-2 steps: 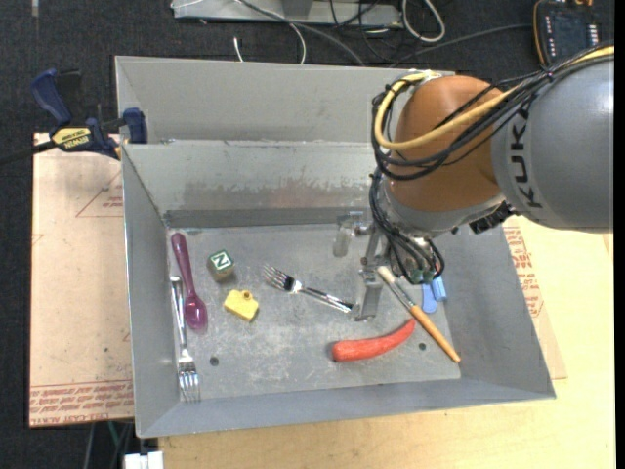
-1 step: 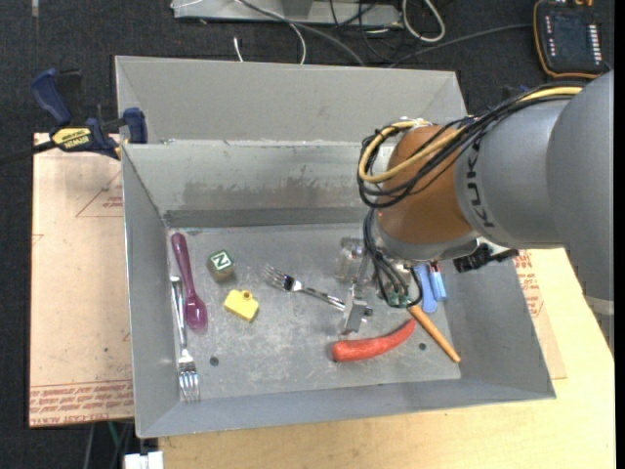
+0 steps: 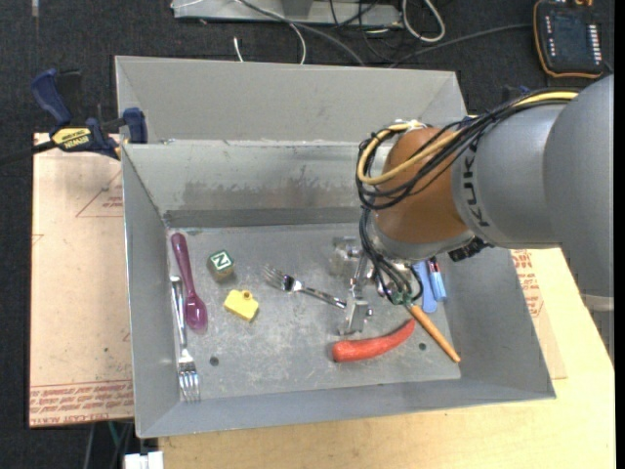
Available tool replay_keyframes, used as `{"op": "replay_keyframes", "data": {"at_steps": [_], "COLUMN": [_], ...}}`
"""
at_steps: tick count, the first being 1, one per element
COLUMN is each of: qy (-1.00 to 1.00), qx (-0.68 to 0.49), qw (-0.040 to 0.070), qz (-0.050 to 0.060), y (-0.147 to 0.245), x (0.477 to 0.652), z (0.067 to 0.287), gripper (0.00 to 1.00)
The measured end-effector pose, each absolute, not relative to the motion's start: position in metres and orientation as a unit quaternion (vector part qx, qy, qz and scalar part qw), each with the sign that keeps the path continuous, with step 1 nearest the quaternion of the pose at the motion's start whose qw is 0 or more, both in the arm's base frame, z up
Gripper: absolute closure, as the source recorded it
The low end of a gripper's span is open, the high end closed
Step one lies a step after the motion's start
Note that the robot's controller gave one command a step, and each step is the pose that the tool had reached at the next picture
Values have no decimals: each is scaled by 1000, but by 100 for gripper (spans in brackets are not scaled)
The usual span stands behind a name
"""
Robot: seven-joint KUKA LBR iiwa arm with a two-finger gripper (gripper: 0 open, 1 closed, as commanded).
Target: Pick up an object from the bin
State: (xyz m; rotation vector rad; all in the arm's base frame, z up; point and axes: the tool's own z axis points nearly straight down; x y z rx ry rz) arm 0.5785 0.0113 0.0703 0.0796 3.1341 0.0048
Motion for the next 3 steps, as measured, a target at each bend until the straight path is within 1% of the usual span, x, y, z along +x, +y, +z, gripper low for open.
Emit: {"op": "replay_keyframes", "data": {"at_steps": [1, 2, 3], "qy": [995, 1000, 996], "qx": [97, 27, 93], "qw": [-1, 5, 0], "qz": [1, 2, 2], "y": [14, 12, 14], "x": [569, 579, 572], "z": [72, 71, 73], "gripper": [0, 0, 100]}}
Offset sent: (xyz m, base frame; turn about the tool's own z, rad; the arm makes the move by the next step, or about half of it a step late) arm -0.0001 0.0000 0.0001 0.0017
